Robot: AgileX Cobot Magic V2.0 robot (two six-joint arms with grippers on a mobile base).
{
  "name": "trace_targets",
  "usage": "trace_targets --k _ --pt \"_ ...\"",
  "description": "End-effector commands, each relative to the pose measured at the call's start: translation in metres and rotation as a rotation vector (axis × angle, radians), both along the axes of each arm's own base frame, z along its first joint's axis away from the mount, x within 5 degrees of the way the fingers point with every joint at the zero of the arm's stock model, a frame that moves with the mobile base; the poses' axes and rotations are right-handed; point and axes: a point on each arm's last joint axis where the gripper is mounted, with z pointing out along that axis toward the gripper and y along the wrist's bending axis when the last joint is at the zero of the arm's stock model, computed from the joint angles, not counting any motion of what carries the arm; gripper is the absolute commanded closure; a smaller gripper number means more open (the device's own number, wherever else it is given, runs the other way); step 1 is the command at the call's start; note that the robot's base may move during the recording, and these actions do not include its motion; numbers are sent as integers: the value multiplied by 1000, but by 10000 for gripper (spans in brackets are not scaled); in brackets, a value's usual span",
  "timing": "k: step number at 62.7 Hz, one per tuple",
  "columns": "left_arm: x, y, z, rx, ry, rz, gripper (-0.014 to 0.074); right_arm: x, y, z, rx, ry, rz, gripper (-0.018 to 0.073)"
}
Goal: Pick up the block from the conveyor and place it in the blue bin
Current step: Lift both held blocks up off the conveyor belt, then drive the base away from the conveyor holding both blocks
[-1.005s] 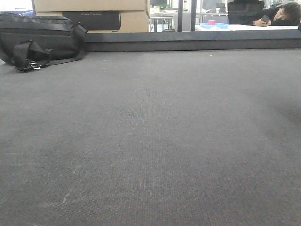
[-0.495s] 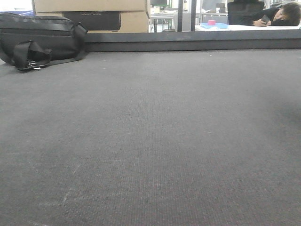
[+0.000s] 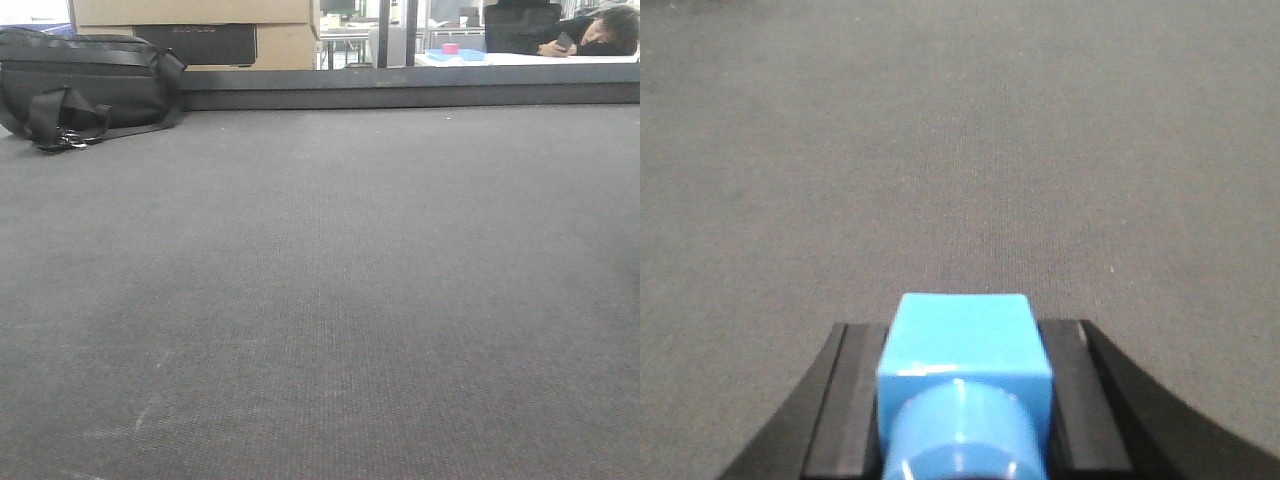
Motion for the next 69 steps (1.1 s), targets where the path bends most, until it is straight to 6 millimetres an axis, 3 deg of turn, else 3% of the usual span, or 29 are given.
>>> trace_targets --k 1,12,26,69 --pt "-18 -2 12 4 -116 4 708 -12 -2 7 4 -91 -8 721" --pt "-51 -6 38 26 -331 0 708 -36 -5 26 21 -240 -11 721" --pt "-82 -18 54 17 -500 -98 708 -63 -8 41 38 -404 -15 721" --pt "-87 -18 57 19 -528 -98 708 -71 -9 45 43 -448 -16 721"
